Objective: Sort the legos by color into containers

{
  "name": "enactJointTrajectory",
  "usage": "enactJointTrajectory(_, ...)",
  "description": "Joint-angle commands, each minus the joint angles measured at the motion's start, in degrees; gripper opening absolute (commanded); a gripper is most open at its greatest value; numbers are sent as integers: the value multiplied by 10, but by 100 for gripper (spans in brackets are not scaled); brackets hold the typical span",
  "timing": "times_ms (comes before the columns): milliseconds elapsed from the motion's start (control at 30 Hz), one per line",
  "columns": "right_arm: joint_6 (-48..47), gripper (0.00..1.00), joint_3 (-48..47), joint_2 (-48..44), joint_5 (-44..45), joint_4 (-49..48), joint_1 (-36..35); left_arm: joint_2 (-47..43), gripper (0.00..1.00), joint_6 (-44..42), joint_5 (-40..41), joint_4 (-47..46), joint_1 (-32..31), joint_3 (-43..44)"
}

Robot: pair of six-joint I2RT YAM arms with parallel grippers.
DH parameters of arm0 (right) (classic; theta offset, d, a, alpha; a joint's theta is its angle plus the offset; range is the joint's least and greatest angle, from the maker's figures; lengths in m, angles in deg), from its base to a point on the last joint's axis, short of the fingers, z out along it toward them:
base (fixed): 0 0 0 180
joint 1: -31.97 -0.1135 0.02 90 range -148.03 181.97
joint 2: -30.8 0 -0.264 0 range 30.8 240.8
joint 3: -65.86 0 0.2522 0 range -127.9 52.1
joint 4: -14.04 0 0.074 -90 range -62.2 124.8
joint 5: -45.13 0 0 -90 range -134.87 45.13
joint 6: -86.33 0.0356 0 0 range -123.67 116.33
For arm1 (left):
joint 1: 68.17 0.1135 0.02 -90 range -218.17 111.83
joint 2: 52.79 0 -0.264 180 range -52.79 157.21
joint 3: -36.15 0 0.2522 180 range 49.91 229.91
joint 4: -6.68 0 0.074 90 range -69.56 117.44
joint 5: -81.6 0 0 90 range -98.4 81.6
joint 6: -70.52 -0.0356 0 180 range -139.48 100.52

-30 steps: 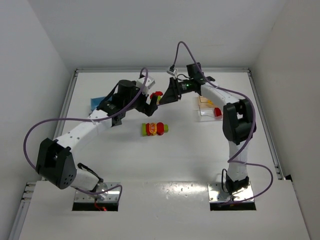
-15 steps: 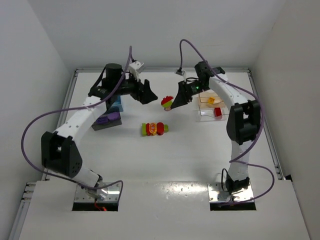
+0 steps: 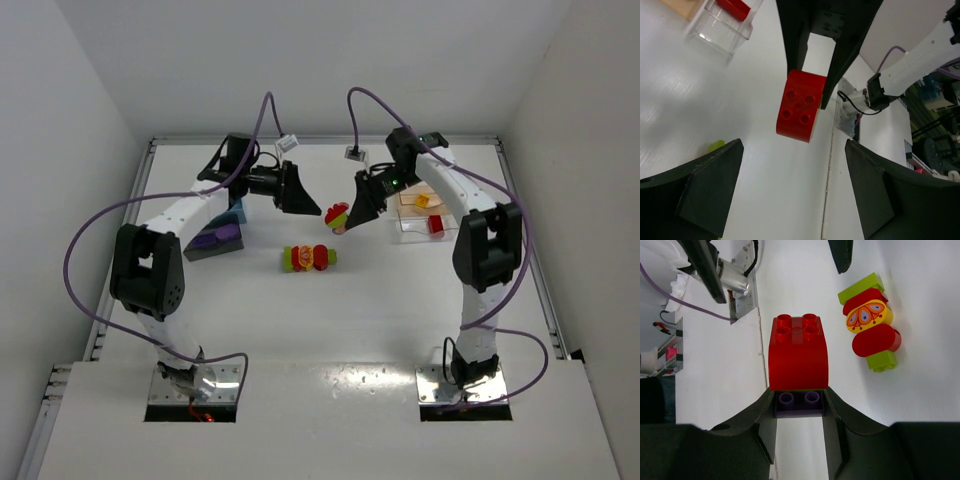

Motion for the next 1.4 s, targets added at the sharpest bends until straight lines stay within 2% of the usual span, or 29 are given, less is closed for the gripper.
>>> enactJointTrajectory(0,-26,0,-26,-31,-13,1,-7,-4,88,5,-64,-23,-6,31)
enactJointTrajectory(300,-21,0,-53,-21,-18,1,-36,-4,81,-11,-19,-23,-23,37)
enactJointTrajectory(367,-21,0,-53,-21,-24,1,-36,-4,75,-17,-13,-23,-29,37)
enactJointTrajectory(433,-21,0,-59,-21,-24,1,-42,-4,67,-17,-7,-23,-29,37)
enactJointTrajectory(467,-16,0,-59,-21,-24,-4,-42,-4,58,-22,-2,-23,-35,37)
enactJointTrajectory(533,-16,0,-59,-21,-29,-4,-42,-4,50,-22,-2,-23,-35,37)
enactJointTrajectory(567,-16,0,-59,-21,-29,-4,-42,-4,41,-22,-2,-23,-35,37)
enactJointTrajectory(667,-16,0,-59,-15,-29,-4,-42,-4,26,-27,-2,-28,-40,37)
enactJointTrajectory(700,-16,0,-59,-15,-29,-4,-42,-4,18,-27,-2,-28,-40,37)
enactJointTrajectory(800,-16,0,-45,-20,-29,-4,-36,-4,10,-27,21,-28,-40,50)
enactJointTrajectory(933,-29,0,-5,-42,-24,10,-30,-4,7,0,28,-58,-24,65)
enactJointTrajectory(1100,-51,0,56,-78,-11,15,-20,10,7,106,33,-199,13,79)
enactJointTrajectory(1200,-51,0,82,-98,-3,15,-9,33,7,133,33,-216,30,108)
enactJointTrajectory(1300,-51,0,96,-112,8,20,11,38,7,133,67,-222,30,119)
enactJointTrajectory(1367,-51,0,102,-129,17,20,37,38,7,112,129,-200,6,113)
